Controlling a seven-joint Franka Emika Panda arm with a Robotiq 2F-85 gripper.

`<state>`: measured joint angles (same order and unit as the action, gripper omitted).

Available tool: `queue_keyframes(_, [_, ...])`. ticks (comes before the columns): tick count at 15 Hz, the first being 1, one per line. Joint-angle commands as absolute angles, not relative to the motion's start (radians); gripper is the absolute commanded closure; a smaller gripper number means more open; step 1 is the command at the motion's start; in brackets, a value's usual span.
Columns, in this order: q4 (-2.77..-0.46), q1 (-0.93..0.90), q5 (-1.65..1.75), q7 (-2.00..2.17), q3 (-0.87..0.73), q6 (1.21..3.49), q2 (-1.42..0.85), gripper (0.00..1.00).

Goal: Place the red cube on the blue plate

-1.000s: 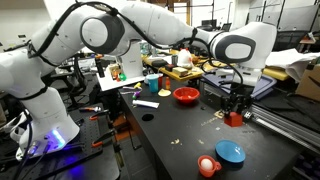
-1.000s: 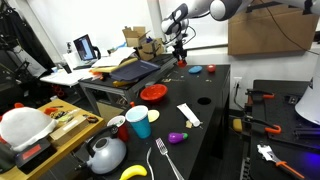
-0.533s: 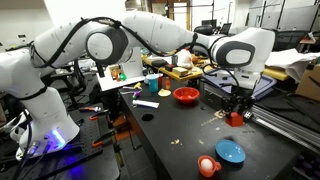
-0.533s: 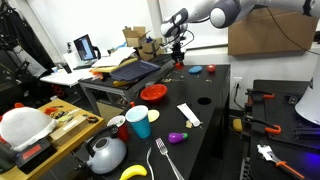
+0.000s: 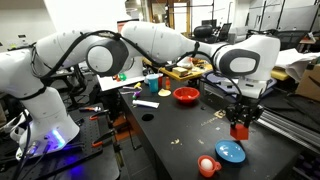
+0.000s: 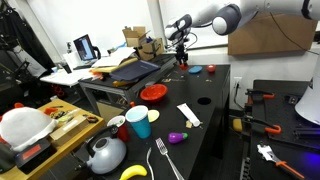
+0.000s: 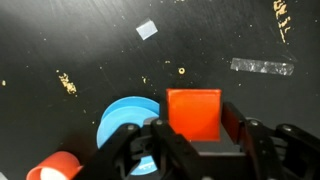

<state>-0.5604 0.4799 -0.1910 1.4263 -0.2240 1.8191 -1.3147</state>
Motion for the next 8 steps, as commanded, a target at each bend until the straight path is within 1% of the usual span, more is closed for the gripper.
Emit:
queue_keyframes(1, [-0.448,0.497,-0.158,1.489,-0.206,1.771,-1.363,0.12])
queue_keyframes(2, [-0.431,0.499,-0.153,1.493,-0.202,1.767,-1.368,0.03])
queue_keyframes(3, [-0.416,0.500,-0.148,1.494,-0.199,1.767,-1.370,0.00])
queue_keyframes(8, [-0.346,0.499,-0.130,1.474,-0.183,1.772,-1.364,0.00])
